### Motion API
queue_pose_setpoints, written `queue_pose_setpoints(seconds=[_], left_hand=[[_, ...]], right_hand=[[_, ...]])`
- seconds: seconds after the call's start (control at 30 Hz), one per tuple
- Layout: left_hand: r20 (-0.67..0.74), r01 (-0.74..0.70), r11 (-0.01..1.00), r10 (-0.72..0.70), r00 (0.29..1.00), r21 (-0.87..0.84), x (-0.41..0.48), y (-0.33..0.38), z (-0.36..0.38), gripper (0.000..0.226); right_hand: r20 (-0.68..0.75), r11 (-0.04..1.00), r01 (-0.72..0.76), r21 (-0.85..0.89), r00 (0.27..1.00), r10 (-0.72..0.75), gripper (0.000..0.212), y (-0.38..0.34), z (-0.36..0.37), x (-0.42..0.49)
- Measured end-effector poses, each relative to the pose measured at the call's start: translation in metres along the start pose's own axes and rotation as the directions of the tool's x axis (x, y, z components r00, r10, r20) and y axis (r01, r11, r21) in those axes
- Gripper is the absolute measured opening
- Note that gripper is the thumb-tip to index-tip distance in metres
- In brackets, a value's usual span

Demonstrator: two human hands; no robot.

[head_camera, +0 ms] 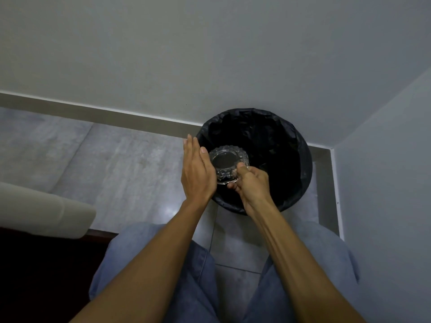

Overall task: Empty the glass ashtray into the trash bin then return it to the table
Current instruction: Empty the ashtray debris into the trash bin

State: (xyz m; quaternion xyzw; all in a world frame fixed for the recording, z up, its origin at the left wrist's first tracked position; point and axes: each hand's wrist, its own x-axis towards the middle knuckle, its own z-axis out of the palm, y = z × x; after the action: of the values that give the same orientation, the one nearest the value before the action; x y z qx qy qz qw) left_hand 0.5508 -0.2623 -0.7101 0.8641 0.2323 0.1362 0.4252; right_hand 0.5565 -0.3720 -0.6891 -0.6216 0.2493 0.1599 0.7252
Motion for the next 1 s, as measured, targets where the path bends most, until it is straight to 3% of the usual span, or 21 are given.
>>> queue_pose_setpoints(seconds=[0.13,0.23,0.33,0.4,0.47,0.53,0.6,0.7,0.77,0.83,0.9,1.0], left_hand=[[0.002,0.0,1.0,0.0,1.0,0.007,0.0,0.0,-0.001,0.053],[0.034,0.013,1.0,-0.014,0.999,0.011,0.0,0.008,-0.005,0.054],[0.021,-0.011,1.0,0.011,1.0,-0.012,-0.006,0.033,-0.019,0.05],[0.08,0.125,0.989,-0.118,0.99,-0.082,-0.008,0.053,-0.036,0.044],[0.263,0.34,0.907,-0.274,0.925,-0.25,-0.01,0.071,-0.055,0.054],[0.39,0.466,0.825,-0.334,0.858,-0.32,-0.014,0.091,-0.076,0.06],[0.4,0.512,0.791,-0.372,0.837,-0.335,-0.017,0.118,-0.098,0.052],[0.38,0.581,0.706,-0.448,0.809,-0.405,-0.018,0.167,-0.135,0.028],[0.409,0.631,0.652,-0.485,0.773,-0.419,-0.021,0.196,-0.164,0.026],[0.443,0.665,0.595,-0.497,0.746,-0.451,-0.025,0.22,-0.192,0.033],[0.455,0.679,0.548,-0.504,0.734,-0.488,-0.031,0.249,-0.222,0.036],[0.47,0.684,0.49,-0.499,0.728,-0.54,-0.041,0.289,-0.264,0.028]], right_hand=[[0.044,0.997,0.023,-0.077,0.999,-0.02,0.024,-0.004,0.001,-0.005],[0.048,0.945,0.169,-0.279,0.986,-0.162,0.021,-0.009,0.0,-0.014],[0.117,0.745,0.411,-0.524,0.902,-0.416,0.011,-0.018,-0.001,-0.031],[0.228,0.561,0.534,-0.632,0.82,-0.525,0.013,-0.031,-0.003,-0.046],[0.352,0.395,0.611,-0.686,0.754,-0.554,0.015,-0.048,-0.006,-0.065],[0.455,0.25,0.658,-0.71,0.7,-0.55,0.015,-0.068,-0.009,-0.085],[0.522,0.156,0.682,-0.714,0.667,-0.531,0.016,-0.09,-0.01,-0.106],[0.591,0.093,0.715,-0.693,0.636,-0.496,0.021,-0.126,-0.012,-0.142],[0.612,0.12,0.731,-0.672,0.639,-0.465,0.026,-0.154,-0.011,-0.167],[0.523,0.336,0.672,-0.66,0.732,-0.436,0.028,-0.188,-0.011,-0.192],[0.319,0.593,0.506,-0.626,0.86,-0.398,0.028,-0.222,-0.013,-0.216],[0.106,0.757,0.301,-0.58,0.949,-0.296,0.039,-0.259,-0.016,-0.251]])
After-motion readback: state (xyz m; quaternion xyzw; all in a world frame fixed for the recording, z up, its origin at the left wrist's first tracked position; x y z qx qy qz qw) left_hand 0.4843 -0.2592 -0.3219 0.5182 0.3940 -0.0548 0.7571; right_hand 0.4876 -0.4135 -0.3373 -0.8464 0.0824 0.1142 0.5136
